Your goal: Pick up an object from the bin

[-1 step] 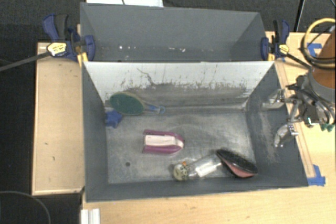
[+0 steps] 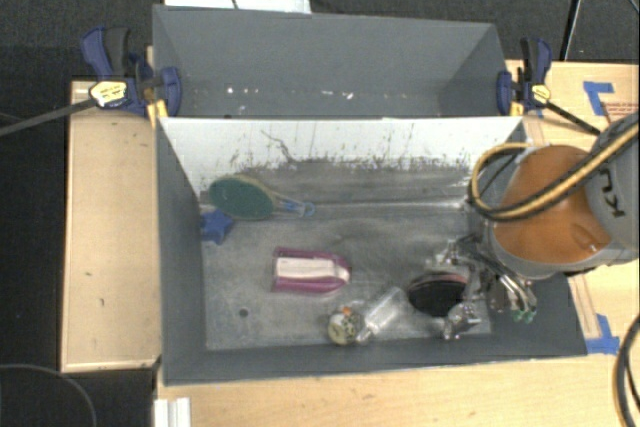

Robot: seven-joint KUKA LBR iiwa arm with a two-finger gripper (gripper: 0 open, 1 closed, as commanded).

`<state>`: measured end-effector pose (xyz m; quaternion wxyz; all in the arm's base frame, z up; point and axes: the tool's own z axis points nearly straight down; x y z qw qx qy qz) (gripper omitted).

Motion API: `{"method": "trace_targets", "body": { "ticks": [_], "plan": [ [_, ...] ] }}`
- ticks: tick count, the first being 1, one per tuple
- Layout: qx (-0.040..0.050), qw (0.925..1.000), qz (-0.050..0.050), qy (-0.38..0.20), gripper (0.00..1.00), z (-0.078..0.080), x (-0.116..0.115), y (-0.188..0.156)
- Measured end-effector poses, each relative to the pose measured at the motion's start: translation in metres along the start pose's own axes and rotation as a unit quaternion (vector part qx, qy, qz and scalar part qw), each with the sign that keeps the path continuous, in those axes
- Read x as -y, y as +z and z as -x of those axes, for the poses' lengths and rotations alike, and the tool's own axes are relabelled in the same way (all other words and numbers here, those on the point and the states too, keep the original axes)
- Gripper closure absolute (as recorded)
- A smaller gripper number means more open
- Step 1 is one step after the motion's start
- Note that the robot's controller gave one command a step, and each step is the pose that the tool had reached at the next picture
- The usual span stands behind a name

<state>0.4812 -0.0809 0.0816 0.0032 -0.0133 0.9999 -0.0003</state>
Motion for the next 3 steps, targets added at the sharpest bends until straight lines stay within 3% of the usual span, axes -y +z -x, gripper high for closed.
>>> {"method": "trace_targets", "body": {
  "ticks": [1,2,3],
  "plan": [
    [0.0000,1.0000,0.000,0.008,0.00,-0.003,-0.015,-0.020],
    [0.0004,0.9926,0.000,0.122,0.00,-0.004,-0.004,-0.019],
    [0.0011,0.9925,0.000,0.123,0.00,0.000,-0.003,0.009]
  ]
}}
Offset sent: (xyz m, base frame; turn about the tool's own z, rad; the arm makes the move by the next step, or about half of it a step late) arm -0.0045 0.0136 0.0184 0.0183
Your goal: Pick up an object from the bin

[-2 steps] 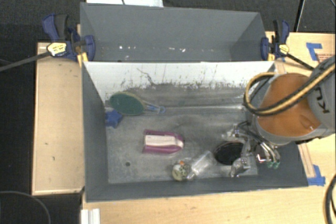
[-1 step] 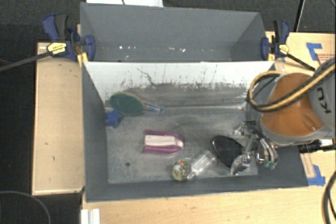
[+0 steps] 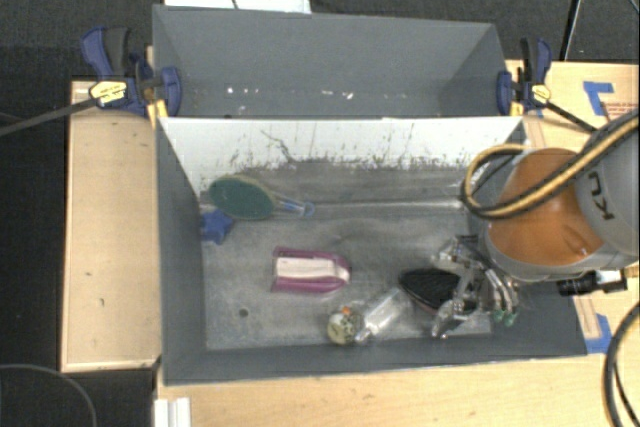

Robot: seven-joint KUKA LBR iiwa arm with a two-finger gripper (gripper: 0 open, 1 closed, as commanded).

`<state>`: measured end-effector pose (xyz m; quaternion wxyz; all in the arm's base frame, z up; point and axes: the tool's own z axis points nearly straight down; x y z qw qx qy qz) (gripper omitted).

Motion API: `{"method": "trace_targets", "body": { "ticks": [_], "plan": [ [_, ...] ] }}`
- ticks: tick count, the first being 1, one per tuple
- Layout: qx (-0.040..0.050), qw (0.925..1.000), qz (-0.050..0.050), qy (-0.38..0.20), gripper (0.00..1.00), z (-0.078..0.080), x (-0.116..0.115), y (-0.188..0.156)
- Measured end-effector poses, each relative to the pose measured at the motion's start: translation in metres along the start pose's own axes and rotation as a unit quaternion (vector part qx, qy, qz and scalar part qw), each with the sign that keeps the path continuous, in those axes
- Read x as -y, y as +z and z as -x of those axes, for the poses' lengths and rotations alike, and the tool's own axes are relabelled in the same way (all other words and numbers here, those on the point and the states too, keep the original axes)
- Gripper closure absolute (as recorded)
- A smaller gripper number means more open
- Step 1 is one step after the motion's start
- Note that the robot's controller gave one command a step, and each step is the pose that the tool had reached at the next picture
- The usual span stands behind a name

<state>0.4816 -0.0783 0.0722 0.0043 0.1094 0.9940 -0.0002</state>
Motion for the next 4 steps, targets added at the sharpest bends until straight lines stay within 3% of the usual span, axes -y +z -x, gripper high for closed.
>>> {"method": "trace_targets", "body": {
  "ticks": [1,2,3,4],
  "plan": [
    [-0.0014,1.0000,-0.001,-0.005,0.00,0.001,0.000,-0.001],
    [-0.0002,1.0000,0.000,-0.006,1.00,0.002,0.000,-0.002],
    [-0.0002,0.9999,0.000,-0.010,1.00,0.003,0.000,-0.006],
    [-0.0008,0.9999,0.000,-0.016,1.00,0.005,0.000,-0.071]
  ]
}}
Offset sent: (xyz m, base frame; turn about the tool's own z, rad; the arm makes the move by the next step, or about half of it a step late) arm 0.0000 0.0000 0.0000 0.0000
